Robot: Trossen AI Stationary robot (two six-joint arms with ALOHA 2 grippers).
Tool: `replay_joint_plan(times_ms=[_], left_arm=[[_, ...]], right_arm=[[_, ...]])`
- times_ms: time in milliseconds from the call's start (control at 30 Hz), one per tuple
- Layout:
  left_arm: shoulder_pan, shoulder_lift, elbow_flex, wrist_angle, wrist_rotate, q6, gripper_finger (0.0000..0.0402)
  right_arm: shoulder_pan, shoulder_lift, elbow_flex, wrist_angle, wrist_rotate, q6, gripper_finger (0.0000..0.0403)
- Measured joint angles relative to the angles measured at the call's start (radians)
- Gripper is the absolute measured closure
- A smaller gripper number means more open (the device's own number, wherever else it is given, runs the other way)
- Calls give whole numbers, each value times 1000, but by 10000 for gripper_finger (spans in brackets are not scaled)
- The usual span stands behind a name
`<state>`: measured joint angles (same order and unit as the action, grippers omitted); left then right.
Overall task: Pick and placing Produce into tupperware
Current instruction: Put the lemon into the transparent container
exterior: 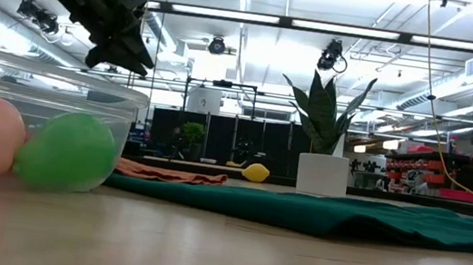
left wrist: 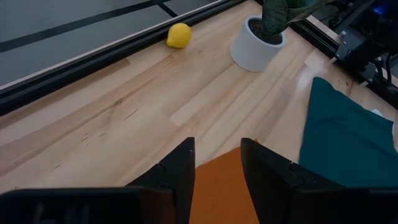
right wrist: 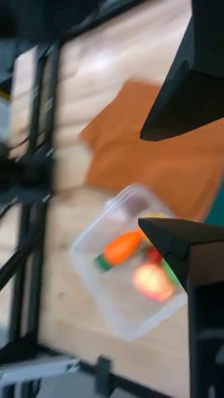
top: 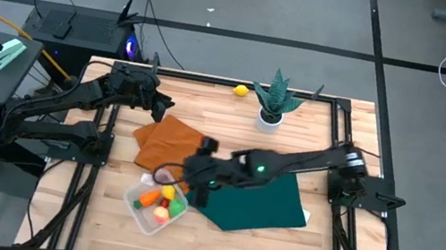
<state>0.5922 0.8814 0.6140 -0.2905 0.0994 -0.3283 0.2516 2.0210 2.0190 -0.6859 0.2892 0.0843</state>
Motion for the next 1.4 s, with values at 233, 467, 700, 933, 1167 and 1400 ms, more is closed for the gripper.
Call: replay_joint_plan(times_ms=[233,467,700,933,1167,1400], left_arm=[[0,0,0,0,0,0,262],[0,0,0,0,0,0,258],[0,0,0,2,0,3,265],[0,0,0,5,0,10,263],[0,0,0,9,0,26,259],[0,0,0,12,0,26,266]], right_arm=[[0,-139,0,-340,54,106,230],[19,-229,0,-640,110,234,234],[51,-301,-6,-807,244,394,234],[66,-468,-269,-787,374,620,238],[81,-690,-710,-483,371,829,238],[70,-813,-1025,-318,440,1174,238]])
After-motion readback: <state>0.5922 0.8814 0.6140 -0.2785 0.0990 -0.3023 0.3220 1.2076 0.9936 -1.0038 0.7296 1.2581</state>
